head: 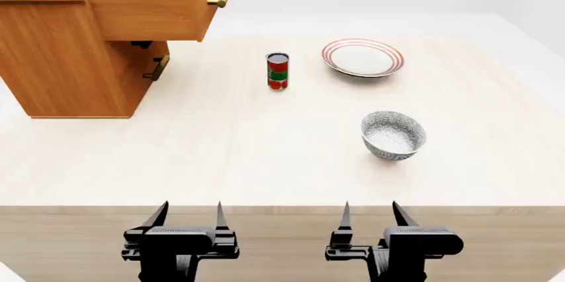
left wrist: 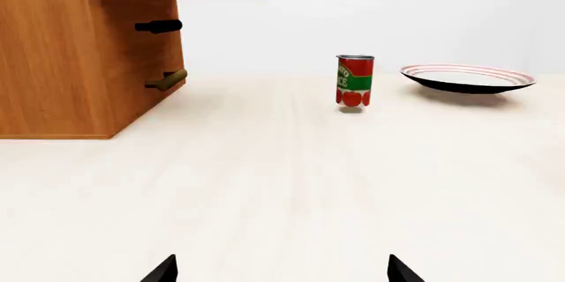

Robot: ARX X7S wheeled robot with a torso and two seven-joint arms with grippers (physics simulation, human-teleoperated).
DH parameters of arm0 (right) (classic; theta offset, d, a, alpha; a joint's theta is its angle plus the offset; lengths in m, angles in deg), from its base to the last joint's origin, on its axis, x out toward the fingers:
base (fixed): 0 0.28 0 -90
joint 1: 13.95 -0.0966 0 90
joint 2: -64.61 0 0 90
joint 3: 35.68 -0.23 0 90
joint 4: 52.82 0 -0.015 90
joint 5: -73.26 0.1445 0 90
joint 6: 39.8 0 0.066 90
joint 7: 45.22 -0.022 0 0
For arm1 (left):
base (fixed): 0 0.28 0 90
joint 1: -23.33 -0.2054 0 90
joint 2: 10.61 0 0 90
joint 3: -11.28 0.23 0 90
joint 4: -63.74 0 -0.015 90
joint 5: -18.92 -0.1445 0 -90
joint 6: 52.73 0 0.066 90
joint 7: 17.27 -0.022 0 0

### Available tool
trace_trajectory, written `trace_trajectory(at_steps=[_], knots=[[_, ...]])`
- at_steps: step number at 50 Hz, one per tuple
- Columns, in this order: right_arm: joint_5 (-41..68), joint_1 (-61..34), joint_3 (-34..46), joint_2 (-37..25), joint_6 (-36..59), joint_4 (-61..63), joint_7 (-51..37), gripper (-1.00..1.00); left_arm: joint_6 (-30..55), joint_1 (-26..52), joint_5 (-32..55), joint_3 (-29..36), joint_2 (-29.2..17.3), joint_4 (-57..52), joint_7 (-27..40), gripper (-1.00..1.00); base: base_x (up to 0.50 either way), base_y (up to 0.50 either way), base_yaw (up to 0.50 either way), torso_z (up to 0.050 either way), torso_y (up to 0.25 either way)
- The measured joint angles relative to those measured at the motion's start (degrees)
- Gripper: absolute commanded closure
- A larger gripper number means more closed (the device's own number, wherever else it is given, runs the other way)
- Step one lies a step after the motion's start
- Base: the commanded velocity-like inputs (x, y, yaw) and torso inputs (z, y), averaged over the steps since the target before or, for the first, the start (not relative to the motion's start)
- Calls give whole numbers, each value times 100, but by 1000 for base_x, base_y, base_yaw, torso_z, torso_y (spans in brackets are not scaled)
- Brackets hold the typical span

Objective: Put the bowl in the top drawer of the cabinet.

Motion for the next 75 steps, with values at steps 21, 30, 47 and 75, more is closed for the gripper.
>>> trace_trajectory(at_steps=[21,30,47,75], knots=[[276,54,273,-255,-11,64,-264,-100,-22,-2,216,304,-235,22,297,-100,0,266,0,0,0],[378,67,372,-341,-21,79,-358,-100,-18,11,301,407,-328,32,405,-100,0,433,0,0,0],[516,52,523,-464,-13,78,-501,-100,2,23,431,554,-454,29,550,-100,0,432,0,0,0],[1001,94,586,-818,1063,1298,-748,-100,1255,-7,964,731,-810,-1437,625,-100,0,93,0,0,0]])
